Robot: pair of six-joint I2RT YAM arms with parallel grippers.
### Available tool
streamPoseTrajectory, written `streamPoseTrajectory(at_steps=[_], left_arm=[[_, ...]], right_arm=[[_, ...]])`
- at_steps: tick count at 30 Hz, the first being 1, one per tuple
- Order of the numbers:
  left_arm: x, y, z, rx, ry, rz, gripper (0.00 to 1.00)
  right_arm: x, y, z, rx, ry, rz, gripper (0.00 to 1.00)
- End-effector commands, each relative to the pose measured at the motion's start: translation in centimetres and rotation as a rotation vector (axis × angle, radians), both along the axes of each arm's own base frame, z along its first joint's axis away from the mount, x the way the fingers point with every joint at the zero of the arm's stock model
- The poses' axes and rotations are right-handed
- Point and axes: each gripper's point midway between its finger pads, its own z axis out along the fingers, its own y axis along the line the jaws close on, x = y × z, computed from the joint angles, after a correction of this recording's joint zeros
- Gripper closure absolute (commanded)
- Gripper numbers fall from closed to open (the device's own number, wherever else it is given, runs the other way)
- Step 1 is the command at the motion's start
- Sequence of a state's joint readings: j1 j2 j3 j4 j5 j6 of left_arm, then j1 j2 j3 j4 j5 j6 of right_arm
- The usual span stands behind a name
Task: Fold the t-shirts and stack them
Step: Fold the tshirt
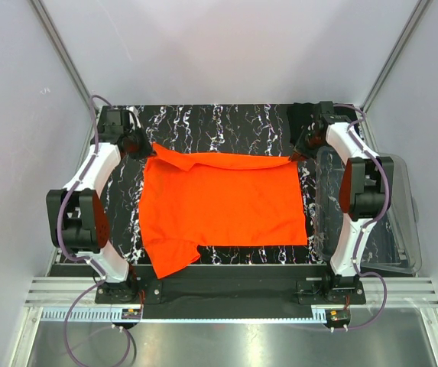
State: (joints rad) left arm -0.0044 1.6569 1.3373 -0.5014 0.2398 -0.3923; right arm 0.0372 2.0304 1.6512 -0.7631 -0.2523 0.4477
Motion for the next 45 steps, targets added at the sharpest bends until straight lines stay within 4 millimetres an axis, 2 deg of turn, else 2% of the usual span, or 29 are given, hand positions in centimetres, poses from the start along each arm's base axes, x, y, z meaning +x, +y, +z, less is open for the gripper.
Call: streamPoseTrajectory(at_steps=[1,5,9,14,15,20,27,35,45], left_arm=[[-1.8,-0.4,-0.1,-0.016,0.040,-0.039,1.00],[-3.5,-0.3,-0.9,-0.009,0.069,-0.036,1.00],[-4.9,0.1,-2.6,0.014,0.116,-0.028,1.00],[-5.7,0.8,-3.4,0.052,0.148,-0.017,1.00],[-5.8,1.7,-3.6,0.057,0.158,0.003,1.00],[-6.3,2.0,-4.3,0.062,0.190,0.004,1.00],[-7.4,1.5,-5.2,0.034,0.230,-0.009,1.00],[-7.8,0.8,-5.6,-0.004,0.250,-0.023,1.00],[-9.7,0.6,-7.7,-0.038,0.332,0.009,0.98]], right_arm=[[-0.6,-0.4,2.8,-0.030,-0.062,0.032,1.00],[-0.9,-0.9,2.6,-0.052,-0.056,0.035,1.00],[-1.5,-0.9,1.9,-0.055,-0.038,0.047,1.00],[-2.1,-0.9,0.8,-0.055,-0.009,0.053,1.00],[-2.2,-1.0,0.6,-0.059,-0.005,0.058,1.00],[-2.6,-1.1,-0.3,-0.072,0.017,0.066,1.00],[-2.5,-1.4,-1.1,-0.086,0.032,0.064,1.00],[-2.4,-1.7,-2.5,-0.102,0.062,0.067,1.00],[-2.4,-2.1,-3.4,-0.117,0.089,0.042,0.99]])
